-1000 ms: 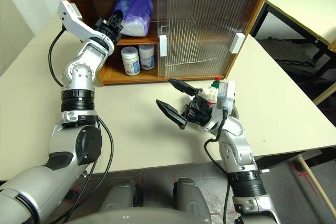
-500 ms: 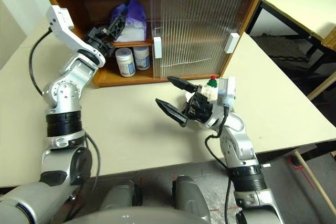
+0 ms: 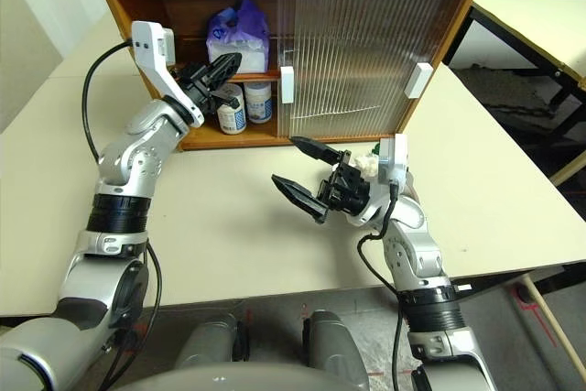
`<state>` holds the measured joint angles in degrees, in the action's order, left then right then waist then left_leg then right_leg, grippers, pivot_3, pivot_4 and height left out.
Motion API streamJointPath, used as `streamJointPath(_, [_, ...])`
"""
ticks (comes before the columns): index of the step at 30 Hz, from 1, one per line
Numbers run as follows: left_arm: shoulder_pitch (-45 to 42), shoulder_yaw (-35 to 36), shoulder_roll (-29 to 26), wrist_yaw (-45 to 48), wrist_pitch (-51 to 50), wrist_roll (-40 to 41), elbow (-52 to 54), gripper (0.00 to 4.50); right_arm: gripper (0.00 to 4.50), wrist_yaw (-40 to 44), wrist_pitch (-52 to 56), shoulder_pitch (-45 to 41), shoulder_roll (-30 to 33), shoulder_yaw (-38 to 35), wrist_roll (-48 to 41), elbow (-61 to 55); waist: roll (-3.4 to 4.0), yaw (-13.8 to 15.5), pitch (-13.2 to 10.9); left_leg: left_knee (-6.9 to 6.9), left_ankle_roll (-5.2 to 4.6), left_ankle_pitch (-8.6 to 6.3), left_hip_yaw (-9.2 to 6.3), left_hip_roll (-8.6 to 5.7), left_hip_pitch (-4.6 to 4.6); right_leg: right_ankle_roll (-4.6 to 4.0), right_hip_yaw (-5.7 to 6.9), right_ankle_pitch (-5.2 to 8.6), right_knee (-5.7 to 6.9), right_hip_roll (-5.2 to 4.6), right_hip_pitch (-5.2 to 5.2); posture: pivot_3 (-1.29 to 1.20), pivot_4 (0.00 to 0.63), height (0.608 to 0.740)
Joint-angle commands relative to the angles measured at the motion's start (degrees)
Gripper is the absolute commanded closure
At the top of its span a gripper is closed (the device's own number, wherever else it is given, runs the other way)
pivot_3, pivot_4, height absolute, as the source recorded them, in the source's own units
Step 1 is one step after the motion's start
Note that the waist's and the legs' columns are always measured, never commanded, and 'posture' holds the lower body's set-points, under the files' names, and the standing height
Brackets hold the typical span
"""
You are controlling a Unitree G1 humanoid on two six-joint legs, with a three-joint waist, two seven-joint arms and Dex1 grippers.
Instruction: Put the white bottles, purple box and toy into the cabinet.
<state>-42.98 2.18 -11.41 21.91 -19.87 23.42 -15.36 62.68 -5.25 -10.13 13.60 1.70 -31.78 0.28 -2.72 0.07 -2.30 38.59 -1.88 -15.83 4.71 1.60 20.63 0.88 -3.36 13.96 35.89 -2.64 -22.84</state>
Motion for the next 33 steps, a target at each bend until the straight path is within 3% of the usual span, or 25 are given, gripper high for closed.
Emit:
streamJointPath(1, [-2.0,0.4,0.0,-0.1,4.5,-3.6,-5.2,4.46,0.00,-0.6,-0.3,0.9,0.4,-0.3,0.2,-0.9,0.00,-0.4,0.0,-0.04,0.00,0.00,-0.01,0.00,0.03,0.00,0.00,0.00,0.01,0.00,-0.03,0.03,0.000,0.740])
streamJointPath(9, [-3.2,0.9,0.2,2.3,14.2,-6.8,-12.2,4.46,0.00,-1.4,-0.2,1.4,0.4,-0.1,0.3,-1.4,0.01,-0.6,0.0,-0.33,-0.05,0.03,-0.02,-0.03,0.17,-0.05,-0.01,-0.05,0.03,-0.04,-0.30,0.03,0.000,0.740])
streamJointPath(14, [2.4,0.2,0.5,8.5,10.3,-2.2,-0.1,4.46,0.00,-1.7,-0.1,1.5,0.5,-0.1,0.3,-1.9,0.06,-0.7,0.0,-0.27,-0.13,0.07,-0.03,-0.05,0.62,-0.02,-0.02,-0.14,0.01,-0.06,-0.65,0.03,0.000,0.740])
streamJointPath(18, [7.6,-2.3,-2.8,16.6,8.7,-0.1,10.4,4.46,0.00,-1.7,0.1,1.5,0.7,-0.3,0.1,-1.7,0.10,-0.7,0.1,-0.29,-0.13,0.07,-0.04,-0.02,0.62,-0.04,0.00,-0.13,0.02,-0.04,-0.67,0.03,0.000,0.740])
streamJointPath(23, [10.2,-6.8,-6.1,23.3,8.0,-1.3,15.0,4.46,0.00,-1.4,0.1,0.9,1.0,-0.5,-0.1,-1.0,0.14,-0.6,0.1,-0.10,-0.15,0.08,-0.04,-0.02,0.58,-0.07,0.01,-0.14,0.13,-0.04,-0.60,0.05,0.000,0.740])
streamJointPath(33, [0.9,-10.4,5.9,17.6,10.3,-7.1,-2.4,4.46,0.00,-1.3,0.2,1.0,1.3,-0.6,-0.2,-1.2,0.15,-0.7,0.1,0.41,-0.49,0.26,-0.05,-0.10,0.62,0.33,-0.04,-0.26,0.02,-0.04,-0.39,0.01,0.000,0.740])
